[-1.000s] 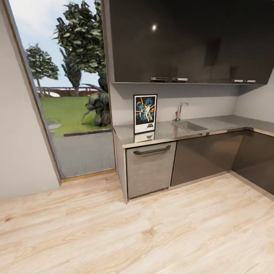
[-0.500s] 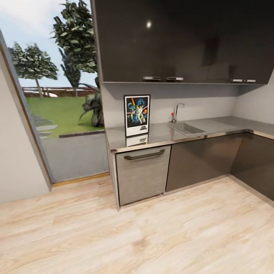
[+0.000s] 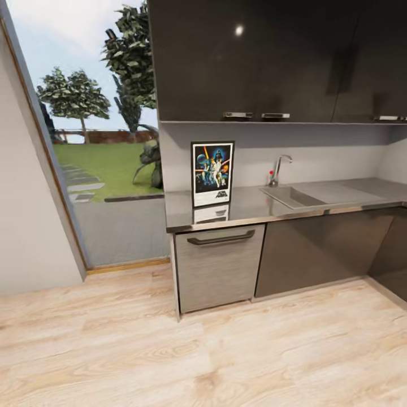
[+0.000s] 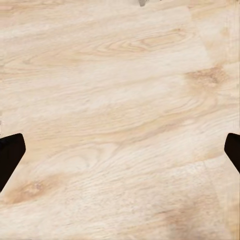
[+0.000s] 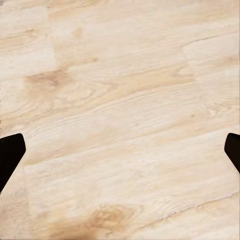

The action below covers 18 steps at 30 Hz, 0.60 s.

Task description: Pick up the poster from the kitchen countertop and hang it on one of the wall nails in the kitchen.

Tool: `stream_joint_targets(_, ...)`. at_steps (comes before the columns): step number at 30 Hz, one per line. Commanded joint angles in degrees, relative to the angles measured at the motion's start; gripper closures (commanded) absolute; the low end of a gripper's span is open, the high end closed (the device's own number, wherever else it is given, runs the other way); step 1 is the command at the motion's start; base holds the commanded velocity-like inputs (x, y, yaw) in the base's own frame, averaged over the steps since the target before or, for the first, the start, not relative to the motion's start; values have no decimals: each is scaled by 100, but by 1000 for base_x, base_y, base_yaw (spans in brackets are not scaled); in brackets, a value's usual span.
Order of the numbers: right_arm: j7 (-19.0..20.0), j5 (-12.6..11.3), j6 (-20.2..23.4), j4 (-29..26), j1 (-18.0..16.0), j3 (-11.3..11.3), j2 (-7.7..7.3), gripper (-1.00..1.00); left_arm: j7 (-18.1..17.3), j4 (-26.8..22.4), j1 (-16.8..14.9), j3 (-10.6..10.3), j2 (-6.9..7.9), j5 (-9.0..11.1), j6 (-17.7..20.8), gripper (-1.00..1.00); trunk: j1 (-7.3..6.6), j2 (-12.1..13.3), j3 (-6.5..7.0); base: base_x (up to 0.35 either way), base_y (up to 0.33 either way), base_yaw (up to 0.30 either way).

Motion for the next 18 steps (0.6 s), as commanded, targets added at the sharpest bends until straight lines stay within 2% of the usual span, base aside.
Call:
stream_joint_targets(1,-3,3,-18,4,-3,-5,0,-100,1,-6,3,5,-1,-4,-7,-100,1,-2,-5,91,-91,284)
stream_joint_targets(5,-4,3,-18,4,-3,-7,2,-100,1,-6,2,5,-1,-1,-4,-100,1,-2,-5,41,-42,273)
stream_joint_targets(9,-3,3,-18,4,-3,-4,1,-100,1,-6,2,5,-1,-2,-4,-100,1,-2,-5,46,-14,133)
stream_joint_targets(18,0,4,-18,-3,-3,-8,-20,-100,1,-6,2,5,-1,1,-4,-100,1,-2,-5,280,-2,19)
